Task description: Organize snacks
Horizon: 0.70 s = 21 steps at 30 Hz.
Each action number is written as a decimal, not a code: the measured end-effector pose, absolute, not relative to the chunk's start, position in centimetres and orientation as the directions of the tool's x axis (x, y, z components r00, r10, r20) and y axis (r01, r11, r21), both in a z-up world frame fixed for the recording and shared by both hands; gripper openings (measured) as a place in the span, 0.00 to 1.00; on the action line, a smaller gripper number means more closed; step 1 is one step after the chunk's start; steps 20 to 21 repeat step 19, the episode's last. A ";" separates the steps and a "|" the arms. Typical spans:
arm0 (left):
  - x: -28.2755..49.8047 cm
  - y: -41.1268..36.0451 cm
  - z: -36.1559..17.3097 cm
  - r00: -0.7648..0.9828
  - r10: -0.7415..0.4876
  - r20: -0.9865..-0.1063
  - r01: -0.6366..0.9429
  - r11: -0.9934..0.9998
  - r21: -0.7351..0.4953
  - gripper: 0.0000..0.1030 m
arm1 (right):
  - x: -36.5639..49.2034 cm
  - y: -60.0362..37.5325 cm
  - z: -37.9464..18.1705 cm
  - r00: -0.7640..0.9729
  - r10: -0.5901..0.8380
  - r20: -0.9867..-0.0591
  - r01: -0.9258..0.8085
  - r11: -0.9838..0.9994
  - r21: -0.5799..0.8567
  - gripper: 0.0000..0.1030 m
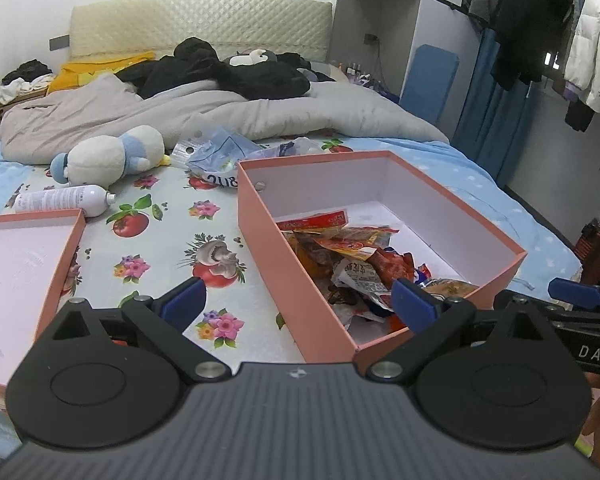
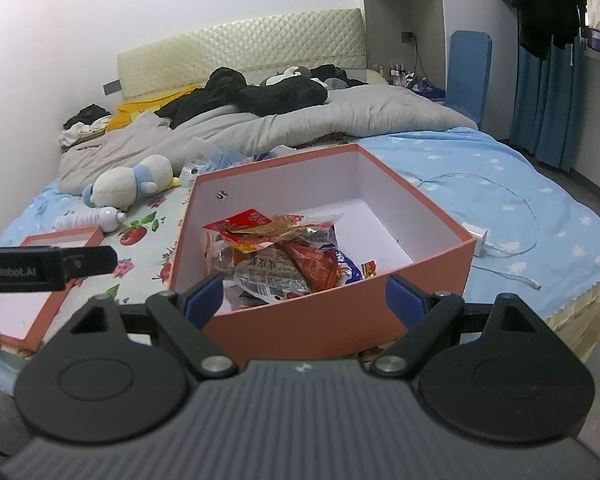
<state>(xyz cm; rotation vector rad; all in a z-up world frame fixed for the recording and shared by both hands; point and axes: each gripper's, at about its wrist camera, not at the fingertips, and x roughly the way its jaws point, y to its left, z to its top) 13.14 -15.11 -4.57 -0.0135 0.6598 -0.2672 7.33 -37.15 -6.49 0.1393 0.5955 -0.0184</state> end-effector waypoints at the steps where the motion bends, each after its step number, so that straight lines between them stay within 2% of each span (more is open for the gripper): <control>1: 13.2 -15.1 -4.6 0.759 -0.245 -0.603 0.239 0.967 -0.092 0.98 | 7.3 -37.1 -6.5 0.828 0.023 -0.560 0.056 0.991 0.124 0.87; 21: 12.7 -15.3 -4.7 0.759 -0.232 -0.608 0.233 0.969 -0.080 0.98 | 7.2 -37.4 -6.1 0.829 0.027 -0.559 0.057 0.990 0.131 0.87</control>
